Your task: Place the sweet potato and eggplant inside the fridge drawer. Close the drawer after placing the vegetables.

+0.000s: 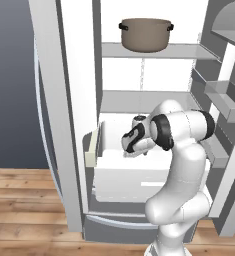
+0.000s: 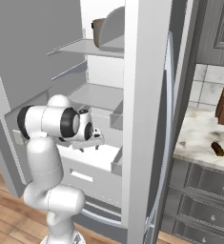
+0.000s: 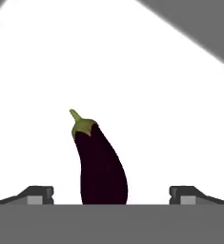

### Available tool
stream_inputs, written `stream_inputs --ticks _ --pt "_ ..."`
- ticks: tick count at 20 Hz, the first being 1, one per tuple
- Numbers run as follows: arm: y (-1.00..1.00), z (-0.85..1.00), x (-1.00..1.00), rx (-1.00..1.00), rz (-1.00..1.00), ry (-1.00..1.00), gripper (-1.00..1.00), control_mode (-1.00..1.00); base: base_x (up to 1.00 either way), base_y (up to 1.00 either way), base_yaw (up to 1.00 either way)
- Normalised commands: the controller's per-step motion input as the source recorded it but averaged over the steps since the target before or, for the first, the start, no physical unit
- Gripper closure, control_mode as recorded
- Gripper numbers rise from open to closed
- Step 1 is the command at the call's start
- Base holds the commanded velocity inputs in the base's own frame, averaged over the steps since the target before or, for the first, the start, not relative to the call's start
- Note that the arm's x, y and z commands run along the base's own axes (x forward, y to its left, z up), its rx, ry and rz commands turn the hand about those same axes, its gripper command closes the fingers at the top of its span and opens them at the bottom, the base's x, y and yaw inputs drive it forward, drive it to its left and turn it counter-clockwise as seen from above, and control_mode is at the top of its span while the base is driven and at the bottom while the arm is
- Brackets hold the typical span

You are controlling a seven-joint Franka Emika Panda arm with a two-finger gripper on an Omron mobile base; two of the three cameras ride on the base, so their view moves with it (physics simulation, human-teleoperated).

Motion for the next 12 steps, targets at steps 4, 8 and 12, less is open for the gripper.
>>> stream_inputs --ticks 4,8,12 --pt "0.00 0.93 0.21 -0.06 -0.02 -0.18 -1.00 -1.00 0.00 0.00 0.00" --pt "0.03 1.00 -0.01 -0.11 -0.04 -0.26 -1.00 -1.00 0.00 0.00 0.00" --pt "0.03 1.00 -0.47 -0.02 -0.08 -0.24 -1.00 -1.00 0.00 0.00 0.00"
